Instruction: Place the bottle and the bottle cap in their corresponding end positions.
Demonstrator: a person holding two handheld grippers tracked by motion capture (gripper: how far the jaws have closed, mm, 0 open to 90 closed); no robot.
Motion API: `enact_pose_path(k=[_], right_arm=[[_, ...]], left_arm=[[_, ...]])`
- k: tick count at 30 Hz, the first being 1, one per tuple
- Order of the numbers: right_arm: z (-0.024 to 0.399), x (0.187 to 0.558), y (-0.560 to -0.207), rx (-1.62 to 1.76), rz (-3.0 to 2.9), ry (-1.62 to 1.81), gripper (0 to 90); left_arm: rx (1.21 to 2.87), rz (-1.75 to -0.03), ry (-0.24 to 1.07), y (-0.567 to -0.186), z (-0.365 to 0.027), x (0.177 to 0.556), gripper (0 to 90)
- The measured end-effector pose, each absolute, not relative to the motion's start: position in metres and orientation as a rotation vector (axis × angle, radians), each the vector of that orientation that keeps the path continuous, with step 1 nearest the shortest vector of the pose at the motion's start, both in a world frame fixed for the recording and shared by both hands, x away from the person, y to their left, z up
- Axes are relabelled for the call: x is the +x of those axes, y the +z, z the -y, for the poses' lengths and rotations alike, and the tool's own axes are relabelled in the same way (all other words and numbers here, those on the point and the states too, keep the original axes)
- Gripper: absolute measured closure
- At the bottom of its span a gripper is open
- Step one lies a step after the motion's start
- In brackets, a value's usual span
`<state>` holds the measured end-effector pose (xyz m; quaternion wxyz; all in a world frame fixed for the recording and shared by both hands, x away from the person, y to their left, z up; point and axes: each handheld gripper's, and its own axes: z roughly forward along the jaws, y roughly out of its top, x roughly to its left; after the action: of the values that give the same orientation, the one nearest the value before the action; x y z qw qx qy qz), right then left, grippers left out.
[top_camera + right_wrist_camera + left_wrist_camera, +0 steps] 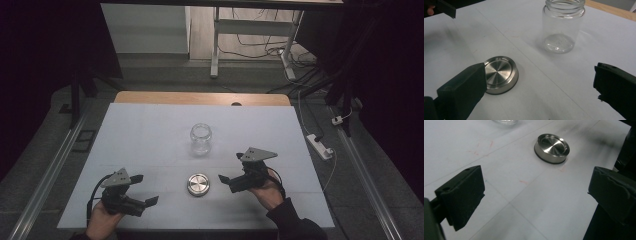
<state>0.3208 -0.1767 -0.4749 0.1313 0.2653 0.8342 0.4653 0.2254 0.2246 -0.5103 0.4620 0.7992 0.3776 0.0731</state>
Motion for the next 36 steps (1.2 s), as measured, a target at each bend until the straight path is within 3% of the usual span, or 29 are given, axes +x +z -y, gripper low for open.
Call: enact_pose_path(k=[36], right_arm=[[0.260, 0.271, -0.478, 0.980, -2.289, 1.244, 0.0]], left_arm=[[1.895, -1.094, 0.247, -0.516, -0.275, 0.183, 2.0]])
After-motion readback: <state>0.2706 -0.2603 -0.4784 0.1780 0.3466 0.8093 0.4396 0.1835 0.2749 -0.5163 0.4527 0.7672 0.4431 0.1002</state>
